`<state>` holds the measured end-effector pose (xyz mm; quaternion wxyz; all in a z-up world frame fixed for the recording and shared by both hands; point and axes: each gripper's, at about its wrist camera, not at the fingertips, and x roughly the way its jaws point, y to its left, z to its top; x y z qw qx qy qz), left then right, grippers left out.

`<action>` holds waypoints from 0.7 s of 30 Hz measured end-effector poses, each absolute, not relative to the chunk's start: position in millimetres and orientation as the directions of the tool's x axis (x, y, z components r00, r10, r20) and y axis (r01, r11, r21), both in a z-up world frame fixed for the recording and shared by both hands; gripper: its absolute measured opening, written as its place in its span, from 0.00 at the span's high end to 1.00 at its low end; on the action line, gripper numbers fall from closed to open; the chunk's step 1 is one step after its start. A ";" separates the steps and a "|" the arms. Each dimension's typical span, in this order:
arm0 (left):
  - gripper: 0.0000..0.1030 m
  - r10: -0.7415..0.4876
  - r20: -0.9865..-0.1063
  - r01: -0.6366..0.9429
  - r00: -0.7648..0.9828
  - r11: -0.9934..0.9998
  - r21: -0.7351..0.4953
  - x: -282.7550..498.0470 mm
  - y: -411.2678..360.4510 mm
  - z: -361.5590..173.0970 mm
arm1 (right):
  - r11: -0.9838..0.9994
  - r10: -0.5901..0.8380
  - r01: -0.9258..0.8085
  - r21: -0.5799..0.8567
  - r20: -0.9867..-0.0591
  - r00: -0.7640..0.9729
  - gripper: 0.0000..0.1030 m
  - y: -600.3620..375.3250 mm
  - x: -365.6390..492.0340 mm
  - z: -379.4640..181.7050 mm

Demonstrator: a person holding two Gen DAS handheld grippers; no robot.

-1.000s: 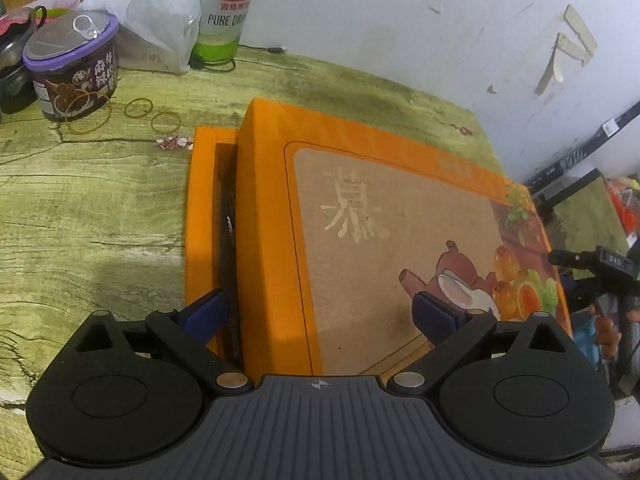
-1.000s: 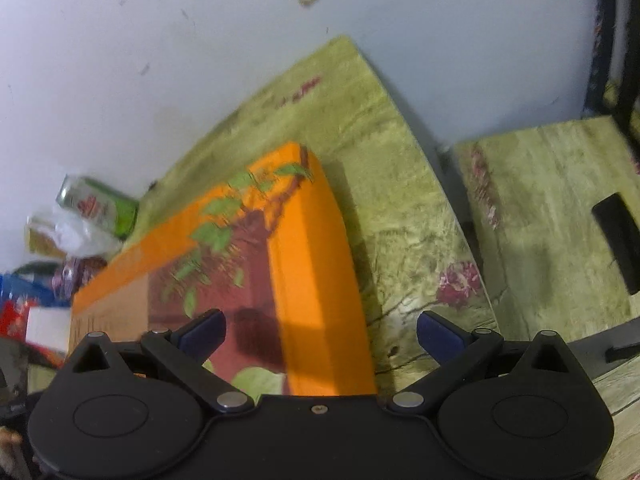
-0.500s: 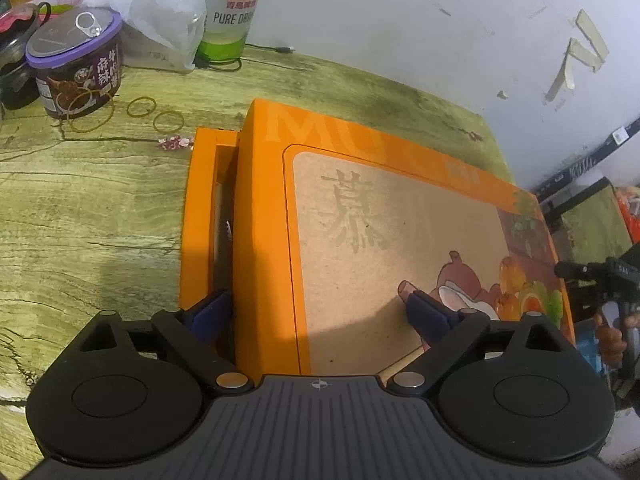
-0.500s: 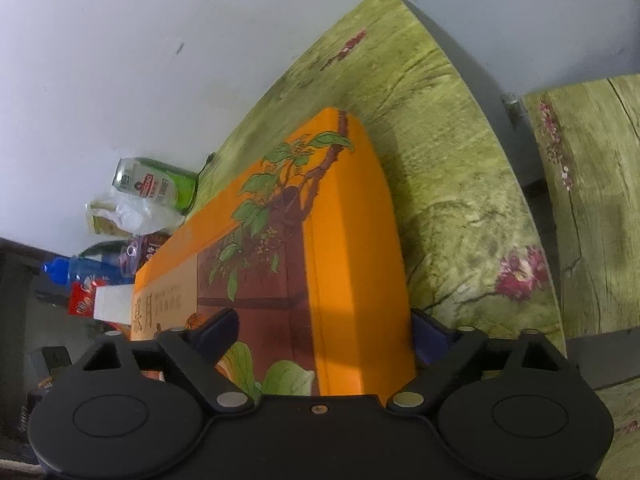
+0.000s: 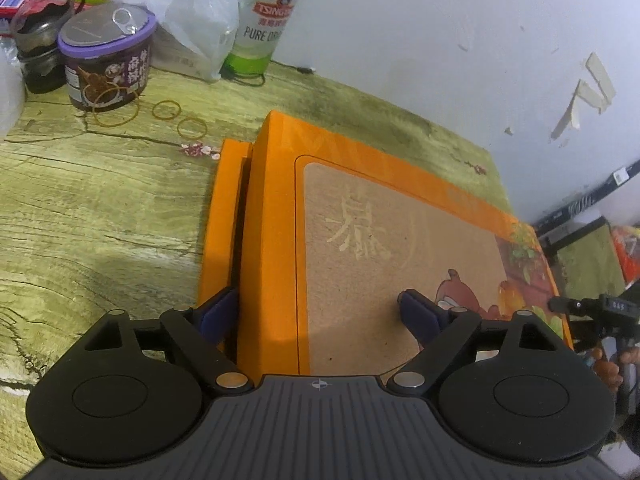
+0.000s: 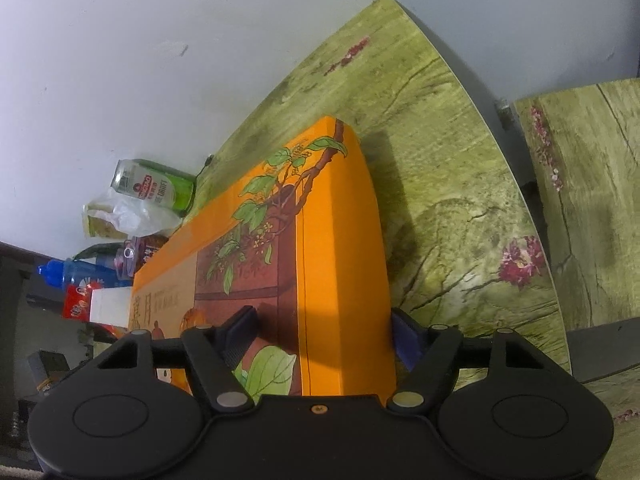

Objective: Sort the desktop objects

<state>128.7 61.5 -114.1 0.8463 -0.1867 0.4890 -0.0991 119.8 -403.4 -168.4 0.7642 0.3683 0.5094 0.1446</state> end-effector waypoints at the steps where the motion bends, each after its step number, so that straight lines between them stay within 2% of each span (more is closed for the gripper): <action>1: 0.15 -0.353 -0.786 -0.016 0.508 0.908 -0.418 127.8 62.5 -113.0 | 0.689 0.591 0.156 0.708 -0.673 0.444 0.33 -402.4 119.1 -165.2; 21: 0.15 -0.365 -0.730 -0.018 0.578 0.888 -0.459 124.4 90.8 -101.7 | 0.717 0.546 0.142 0.682 -0.677 0.494 0.33 -375.0 125.3 -125.6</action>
